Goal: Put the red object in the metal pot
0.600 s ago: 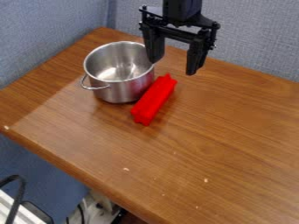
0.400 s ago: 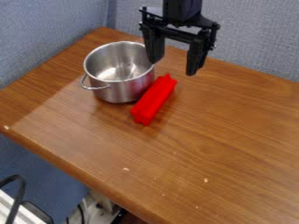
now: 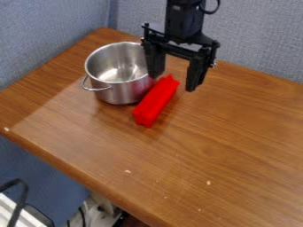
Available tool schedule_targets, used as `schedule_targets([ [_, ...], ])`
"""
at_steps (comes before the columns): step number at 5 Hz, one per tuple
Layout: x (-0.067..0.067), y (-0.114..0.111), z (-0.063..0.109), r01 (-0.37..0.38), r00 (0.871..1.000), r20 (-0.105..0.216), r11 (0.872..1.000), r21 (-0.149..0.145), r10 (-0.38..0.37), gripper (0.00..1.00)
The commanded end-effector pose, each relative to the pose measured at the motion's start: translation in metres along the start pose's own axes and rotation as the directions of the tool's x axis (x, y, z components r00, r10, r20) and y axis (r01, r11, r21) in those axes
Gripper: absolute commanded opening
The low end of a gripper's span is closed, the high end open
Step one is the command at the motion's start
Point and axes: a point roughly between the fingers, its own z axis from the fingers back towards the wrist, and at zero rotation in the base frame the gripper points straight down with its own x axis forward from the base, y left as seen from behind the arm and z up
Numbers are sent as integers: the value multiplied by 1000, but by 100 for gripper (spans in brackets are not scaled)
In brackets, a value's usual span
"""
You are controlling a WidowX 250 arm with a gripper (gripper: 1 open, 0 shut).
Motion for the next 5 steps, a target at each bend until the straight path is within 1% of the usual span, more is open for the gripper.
schedule_targets([
  [1,1,0,3,9,1000,16,1000,7,-9,100],
  [2,7,10,-2,105,993,44,994,40,-107,100],
  [3,7,12,-7,112,993,35,993,48,-113,100],
  [4,11,22,-12,132,990,45,988,83,-136,100],
  [5,12,26,-17,134,990,37,987,88,-138,100],
])
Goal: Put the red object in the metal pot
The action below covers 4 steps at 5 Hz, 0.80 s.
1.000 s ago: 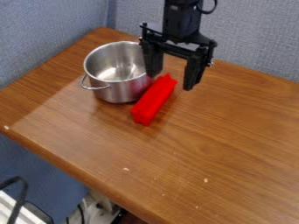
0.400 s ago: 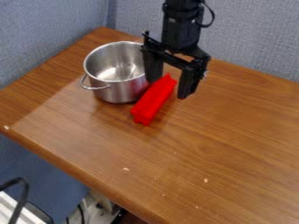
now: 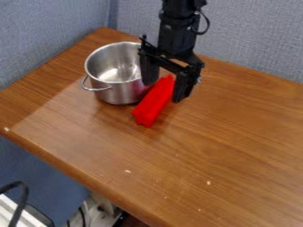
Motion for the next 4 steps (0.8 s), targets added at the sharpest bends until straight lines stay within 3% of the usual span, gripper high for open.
schedule_targets([
  [1,1,14,3,4,999,32,1000,21,-4,100],
  [4,4,27,-12,11,1000,11,1000,22,-11,100],
])
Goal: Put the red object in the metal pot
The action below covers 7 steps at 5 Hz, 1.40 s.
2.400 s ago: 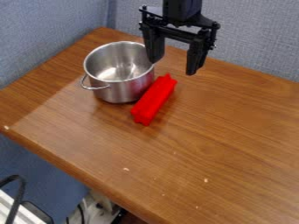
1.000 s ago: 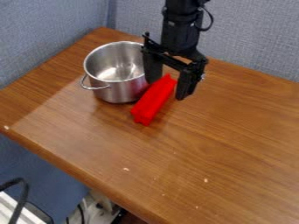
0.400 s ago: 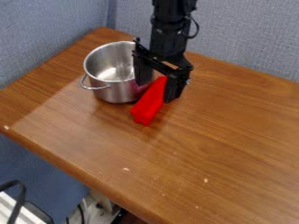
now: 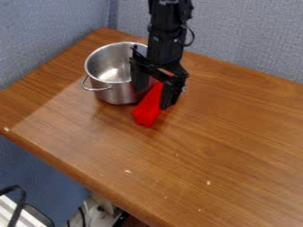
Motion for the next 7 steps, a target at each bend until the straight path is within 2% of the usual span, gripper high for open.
schedule_targets([
  [1,3,8,10,-12,999,31,1000,18,11,100],
  [7,11,4,14,25,999,37,1000,19,-25,100],
])
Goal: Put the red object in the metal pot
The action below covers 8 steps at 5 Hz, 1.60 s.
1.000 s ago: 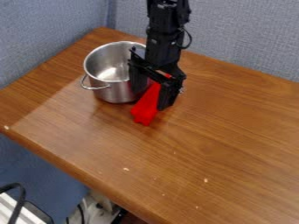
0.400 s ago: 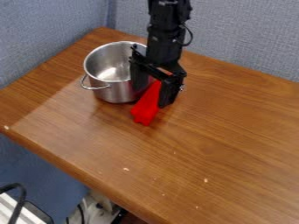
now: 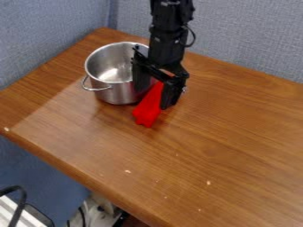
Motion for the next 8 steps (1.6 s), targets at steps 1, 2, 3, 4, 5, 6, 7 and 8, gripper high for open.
schedule_targets([
  [1,7,3,13,2,999,42,1000,21,-3,100],
  [2,7,5,10,-1,999,40,1000,13,0,100],
  [3,8,7,7,-2,999,41,1000,8,2,100],
  [4,9,9,4,0,999,45,1000,5,-1,100],
  [5,11,10,2,6,999,49,1000,1,-6,100],
  [6,12,11,-2,11,998,54,1000,-5,-11,0],
  [7,12,12,0,12,998,63,1000,1,-12,0],
  [8,12,15,14,3,994,108,1000,18,-5,0],
])
